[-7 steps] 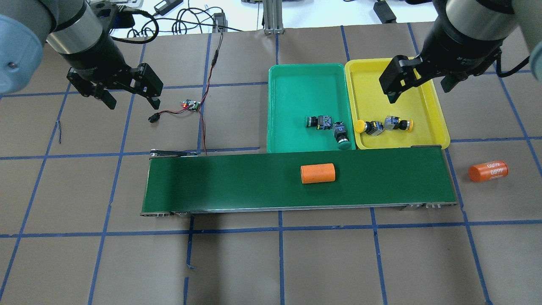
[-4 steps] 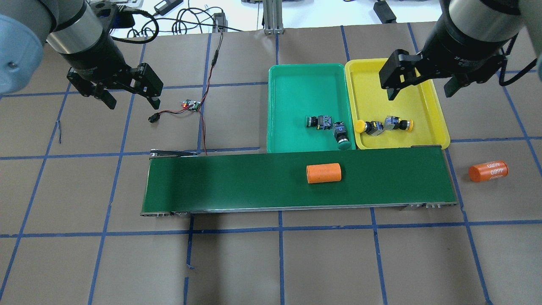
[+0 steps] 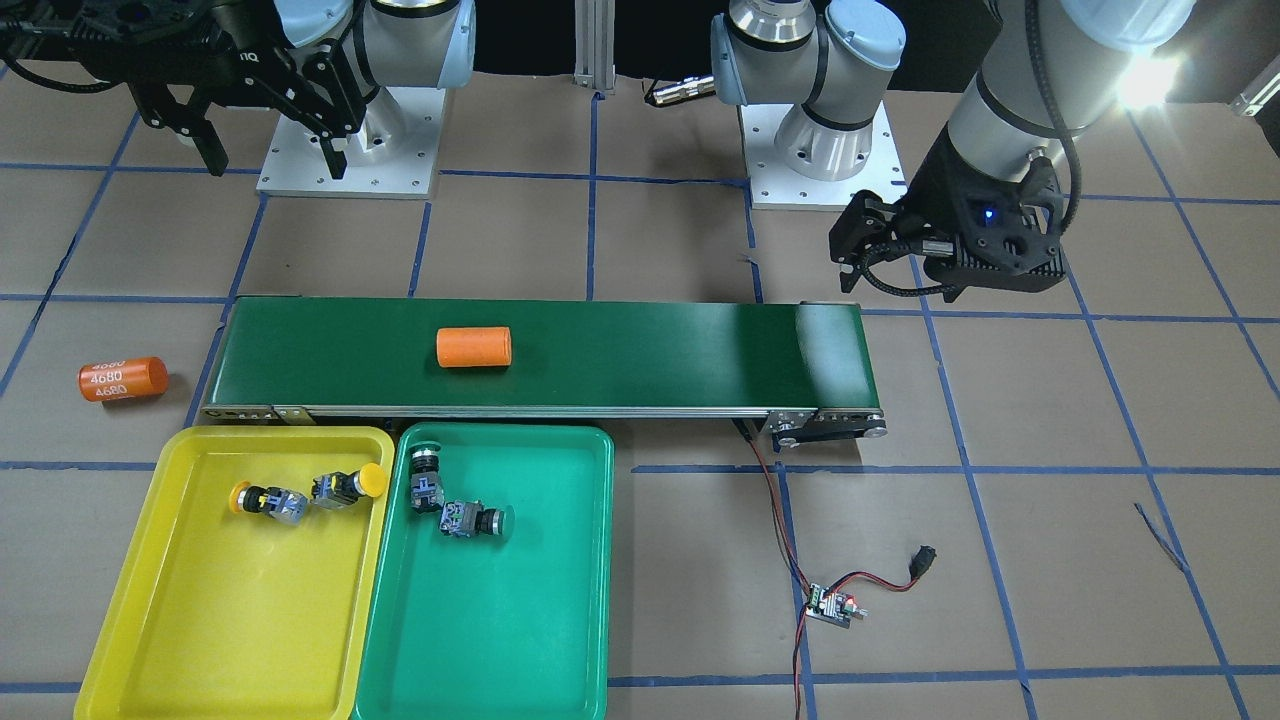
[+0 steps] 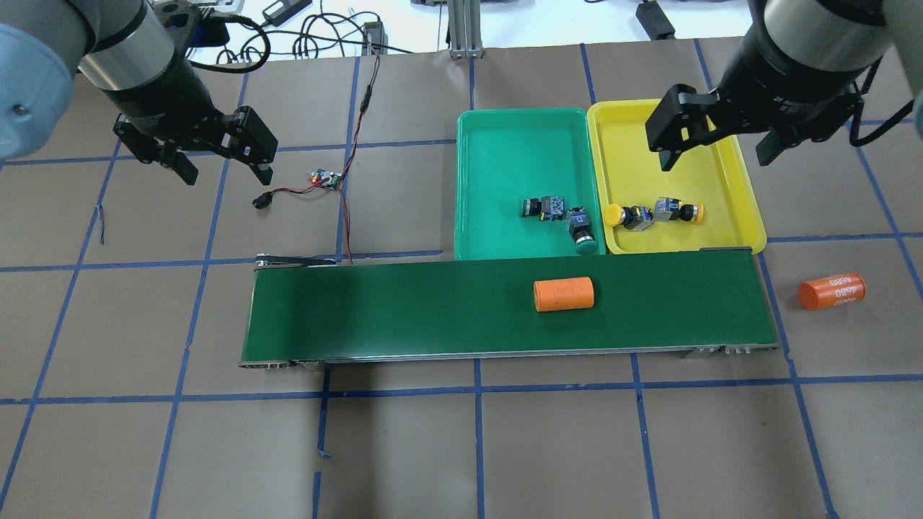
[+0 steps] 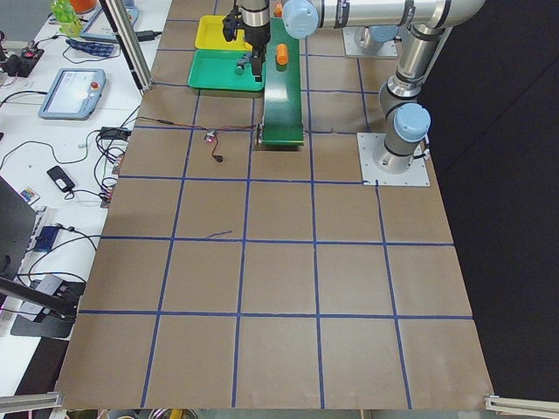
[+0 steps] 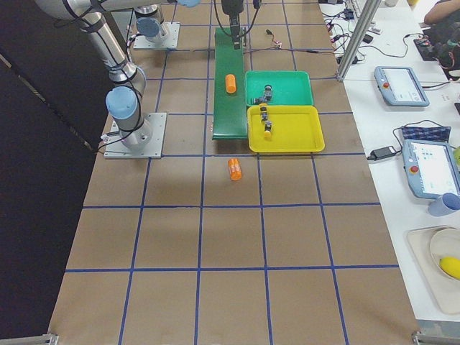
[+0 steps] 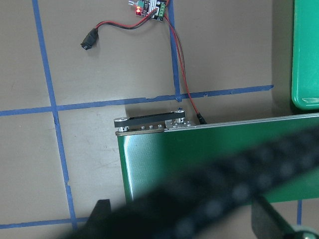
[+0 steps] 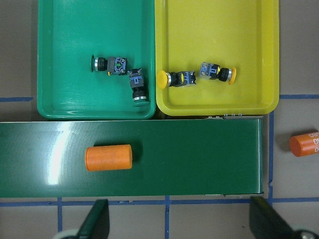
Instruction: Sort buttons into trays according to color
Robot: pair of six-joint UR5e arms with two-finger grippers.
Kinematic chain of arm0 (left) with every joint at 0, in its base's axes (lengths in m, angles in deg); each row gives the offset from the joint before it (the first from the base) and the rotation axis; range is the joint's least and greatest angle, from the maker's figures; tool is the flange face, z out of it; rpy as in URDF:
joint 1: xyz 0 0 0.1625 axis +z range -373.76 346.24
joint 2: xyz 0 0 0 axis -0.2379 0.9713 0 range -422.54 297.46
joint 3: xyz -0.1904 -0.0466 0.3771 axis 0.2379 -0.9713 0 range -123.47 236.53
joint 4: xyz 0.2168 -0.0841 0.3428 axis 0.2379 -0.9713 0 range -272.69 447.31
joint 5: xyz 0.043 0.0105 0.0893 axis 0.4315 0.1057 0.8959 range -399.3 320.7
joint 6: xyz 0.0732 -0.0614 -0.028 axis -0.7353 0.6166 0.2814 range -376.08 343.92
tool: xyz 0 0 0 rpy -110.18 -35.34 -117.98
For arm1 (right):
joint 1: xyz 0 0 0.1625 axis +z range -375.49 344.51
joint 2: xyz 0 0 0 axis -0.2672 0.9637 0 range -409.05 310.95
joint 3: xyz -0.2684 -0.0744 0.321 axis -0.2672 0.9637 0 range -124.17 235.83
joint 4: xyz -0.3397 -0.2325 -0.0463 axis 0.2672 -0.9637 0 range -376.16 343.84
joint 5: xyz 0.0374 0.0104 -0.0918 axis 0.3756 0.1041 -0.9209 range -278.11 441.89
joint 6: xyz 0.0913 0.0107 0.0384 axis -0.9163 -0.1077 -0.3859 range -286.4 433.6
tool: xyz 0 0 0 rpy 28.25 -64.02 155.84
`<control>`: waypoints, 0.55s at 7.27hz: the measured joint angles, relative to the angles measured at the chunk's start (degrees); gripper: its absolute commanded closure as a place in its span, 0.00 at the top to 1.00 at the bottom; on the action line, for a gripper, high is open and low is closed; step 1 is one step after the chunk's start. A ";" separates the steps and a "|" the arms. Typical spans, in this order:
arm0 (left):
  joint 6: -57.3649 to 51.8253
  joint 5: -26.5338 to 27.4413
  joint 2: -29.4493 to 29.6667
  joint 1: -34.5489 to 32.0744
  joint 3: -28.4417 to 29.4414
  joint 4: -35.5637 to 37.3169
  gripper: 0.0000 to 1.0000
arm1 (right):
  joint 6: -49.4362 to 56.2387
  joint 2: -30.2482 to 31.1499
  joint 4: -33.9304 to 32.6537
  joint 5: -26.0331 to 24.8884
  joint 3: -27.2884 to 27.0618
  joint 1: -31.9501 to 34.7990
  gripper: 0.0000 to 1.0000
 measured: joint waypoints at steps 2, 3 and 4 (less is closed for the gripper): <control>0.00 0.00 0.05 -0.02 0.02 0.00 1.00 | 0.03 -0.07 0.10 -0.01 0.00 0.00 1.00; 0.00 0.00 0.06 -0.01 0.03 0.00 1.00 | 0.03 -0.09 0.19 0.01 -0.23 0.00 1.00; -0.02 0.00 0.06 0.00 0.03 0.00 1.00 | 0.07 -0.07 0.15 0.03 -0.79 0.00 1.00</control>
